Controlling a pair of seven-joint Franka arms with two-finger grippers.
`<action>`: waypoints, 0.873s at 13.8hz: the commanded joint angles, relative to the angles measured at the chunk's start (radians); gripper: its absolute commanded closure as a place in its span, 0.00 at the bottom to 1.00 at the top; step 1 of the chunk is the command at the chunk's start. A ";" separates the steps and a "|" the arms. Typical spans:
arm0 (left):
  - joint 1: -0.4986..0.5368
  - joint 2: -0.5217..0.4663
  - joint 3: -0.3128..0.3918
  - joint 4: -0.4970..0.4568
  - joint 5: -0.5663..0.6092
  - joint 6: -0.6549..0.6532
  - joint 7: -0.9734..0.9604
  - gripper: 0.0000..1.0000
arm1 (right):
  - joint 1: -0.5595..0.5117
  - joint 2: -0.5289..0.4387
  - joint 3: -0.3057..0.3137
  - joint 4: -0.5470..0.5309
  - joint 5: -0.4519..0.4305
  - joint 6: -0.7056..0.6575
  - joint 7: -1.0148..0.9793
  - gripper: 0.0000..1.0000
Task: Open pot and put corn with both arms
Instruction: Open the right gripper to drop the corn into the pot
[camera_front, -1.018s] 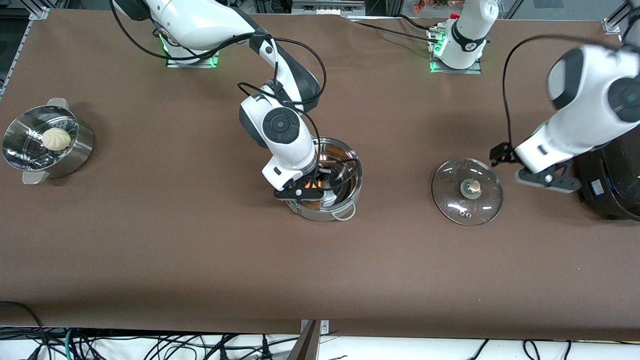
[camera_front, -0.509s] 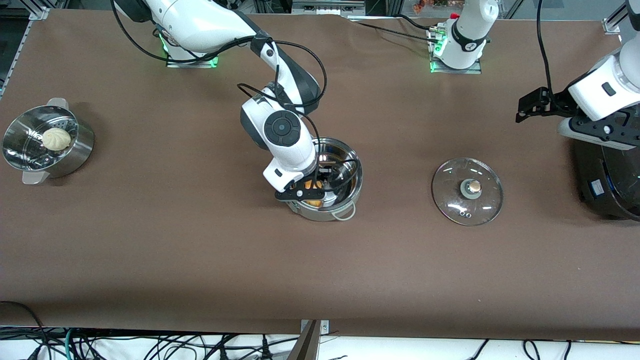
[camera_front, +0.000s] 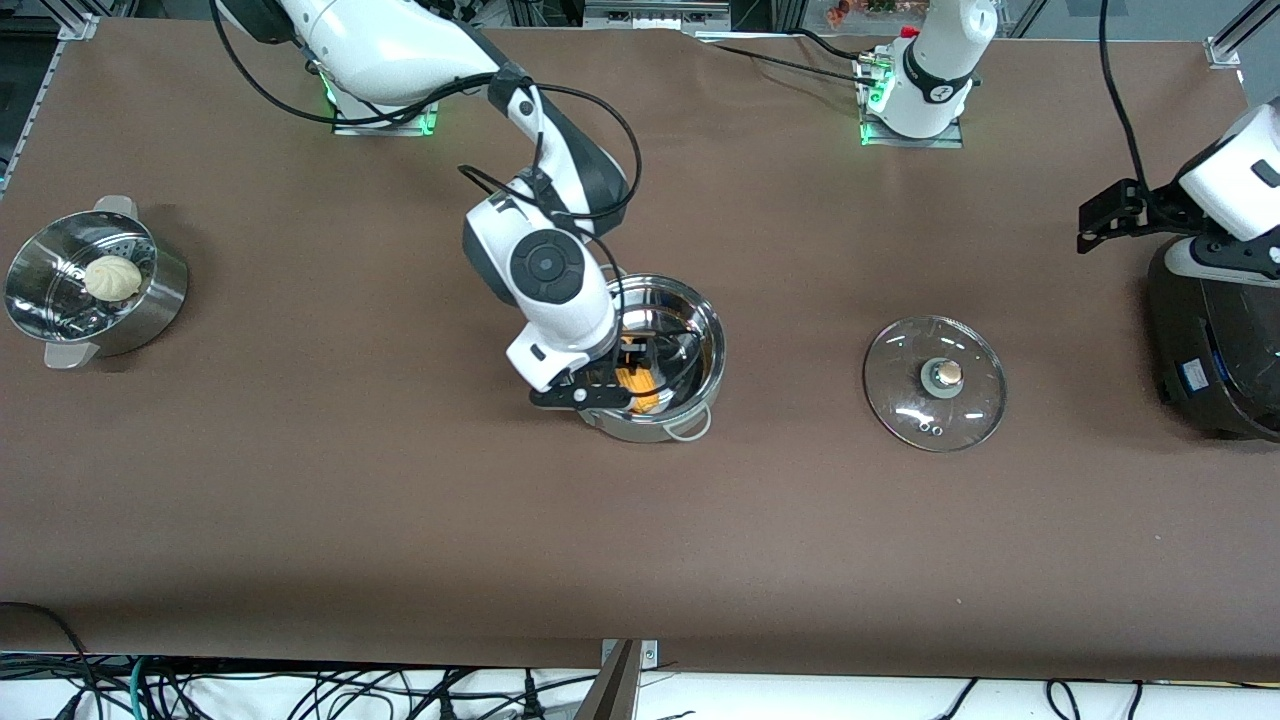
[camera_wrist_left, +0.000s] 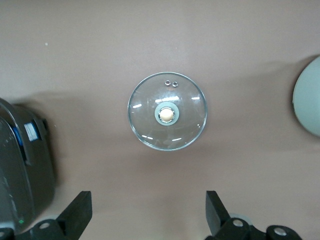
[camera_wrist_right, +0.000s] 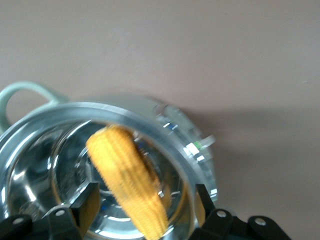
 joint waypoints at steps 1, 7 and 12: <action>0.032 -0.017 -0.027 -0.044 0.008 0.046 -0.041 0.00 | -0.064 -0.058 0.006 0.001 -0.004 -0.066 -0.086 0.00; 0.034 -0.065 -0.018 -0.124 -0.011 0.119 -0.049 0.00 | -0.191 -0.222 -0.085 -0.040 -0.001 -0.320 -0.224 0.00; 0.032 -0.060 -0.020 -0.121 -0.009 0.116 -0.052 0.00 | -0.242 -0.500 -0.173 -0.259 0.065 -0.371 -0.449 0.00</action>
